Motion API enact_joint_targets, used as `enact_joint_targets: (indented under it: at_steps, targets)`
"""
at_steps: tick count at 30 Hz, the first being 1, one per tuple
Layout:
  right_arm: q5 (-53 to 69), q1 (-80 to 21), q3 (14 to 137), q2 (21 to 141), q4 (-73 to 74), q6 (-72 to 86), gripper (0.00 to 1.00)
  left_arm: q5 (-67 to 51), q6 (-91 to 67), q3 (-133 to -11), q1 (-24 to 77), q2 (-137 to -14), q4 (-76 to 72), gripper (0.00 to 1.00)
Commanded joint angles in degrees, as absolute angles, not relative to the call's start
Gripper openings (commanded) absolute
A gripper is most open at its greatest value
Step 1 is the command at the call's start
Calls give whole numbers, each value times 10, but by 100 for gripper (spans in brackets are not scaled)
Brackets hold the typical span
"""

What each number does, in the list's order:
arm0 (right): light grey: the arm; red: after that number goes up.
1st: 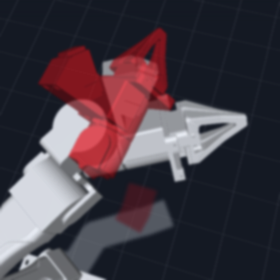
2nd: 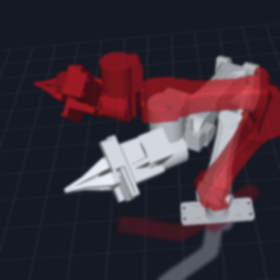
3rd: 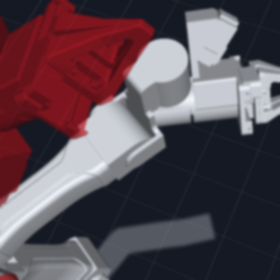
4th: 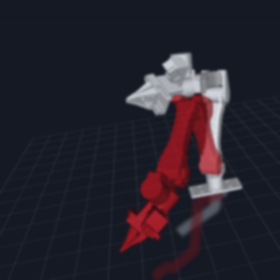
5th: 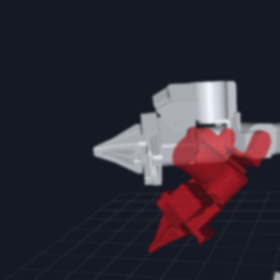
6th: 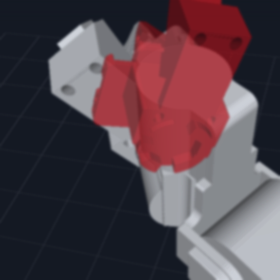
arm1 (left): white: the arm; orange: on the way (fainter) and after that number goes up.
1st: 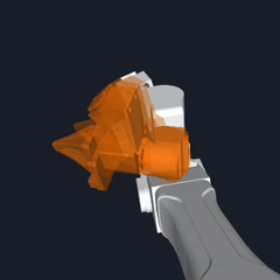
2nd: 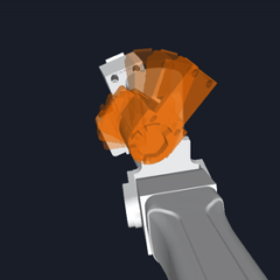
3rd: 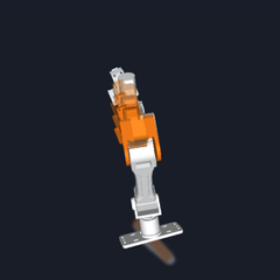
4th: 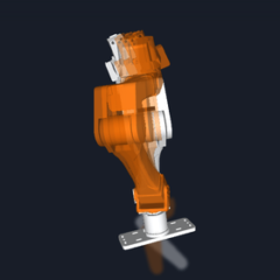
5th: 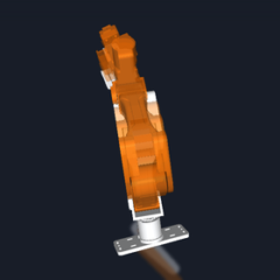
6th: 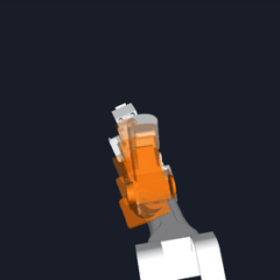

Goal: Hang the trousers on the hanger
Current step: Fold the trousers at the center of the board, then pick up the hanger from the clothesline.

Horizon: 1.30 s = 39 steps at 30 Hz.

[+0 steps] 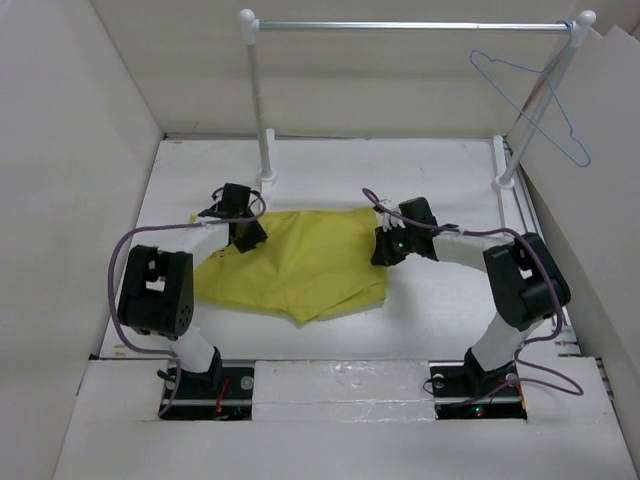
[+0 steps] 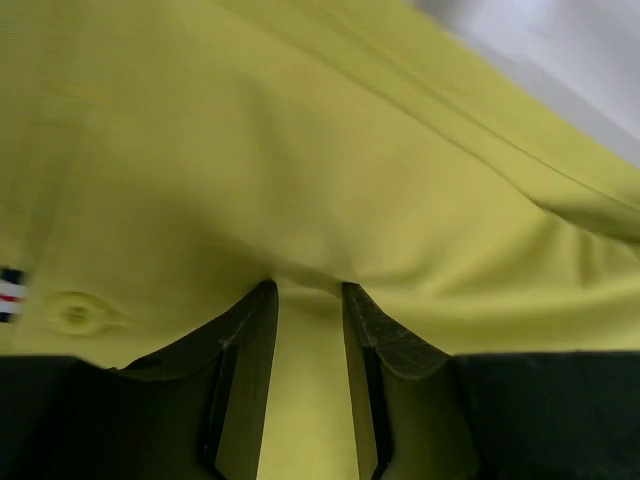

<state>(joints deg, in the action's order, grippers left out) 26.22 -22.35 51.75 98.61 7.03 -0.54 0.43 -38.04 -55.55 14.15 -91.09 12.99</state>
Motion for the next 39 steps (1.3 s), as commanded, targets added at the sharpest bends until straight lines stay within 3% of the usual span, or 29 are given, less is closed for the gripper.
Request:
enact_joint_targets:
  at_steps: [1, 8, 10, 11, 12, 14, 15, 16, 17, 18, 22, 26, 27, 28, 29, 30, 33, 39]
  targets:
    - [235, -232, 459, 956, 48, 28, 0, 49, -409, -520, 73, -929, 163, 29]
    - [236, -264, 466, 872, 126, 31, 0, 57, -406, -525, 42, -820, 160, 29]
    - [232, -264, 510, 833, 182, 19, 11, 68, -403, -564, 75, -789, 165, 29]
    - [229, -264, 571, 823, 202, 7, 21, 66, -399, -579, 83, -781, 162, 29]
    - [227, -258, 608, 815, 221, -20, 37, 56, -383, -602, 93, -774, 156, 26]
    - [217, -236, 731, 803, 270, -55, 47, 28, -370, -625, 126, -758, 141, 19]
    - [211, -222, 775, 802, 281, -64, 46, 23, -355, -644, 141, -755, 138, 9]
    - [208, -208, 817, 802, 294, -78, 37, 18, -349, -654, 159, -752, 135, 1]
    - [208, -172, 859, 808, 298, -100, 22, 15, -342, -663, 196, -751, 135, 0]
    - [210, -149, 946, 814, 303, -110, 0, 17, -334, -675, 217, -750, 133, 0]
    - [206, -18, 1119, 862, 313, -128, 0, 26, -295, -683, 318, -740, 110, 0]
    - [250, 131, 1233, 939, 331, -125, 0, -52, -294, -655, 358, -735, 82, 0]
    - [266, 161, 1243, 961, 327, -119, 16, -65, -298, -630, 358, -731, 76, 0]
    - [275, 236, 1245, 972, 306, -105, 49, -83, -301, -604, 358, -711, 58, 0]
    - [275, 236, 1245, 972, 306, -105, 49, -83, -301, -604, 358, -711, 58, 0]
    - [274, 256, 1235, 974, 291, -103, 73, -89, -297, -581, 358, -703, 55, 0]
    - [336, 326, 1218, 997, 258, -84, 86, -99, -274, -558, 358, -672, 60, 9]
    - [408, 343, 1173, 1027, 217, -70, 94, -80, -252, -553, 401, -661, 76, 14]
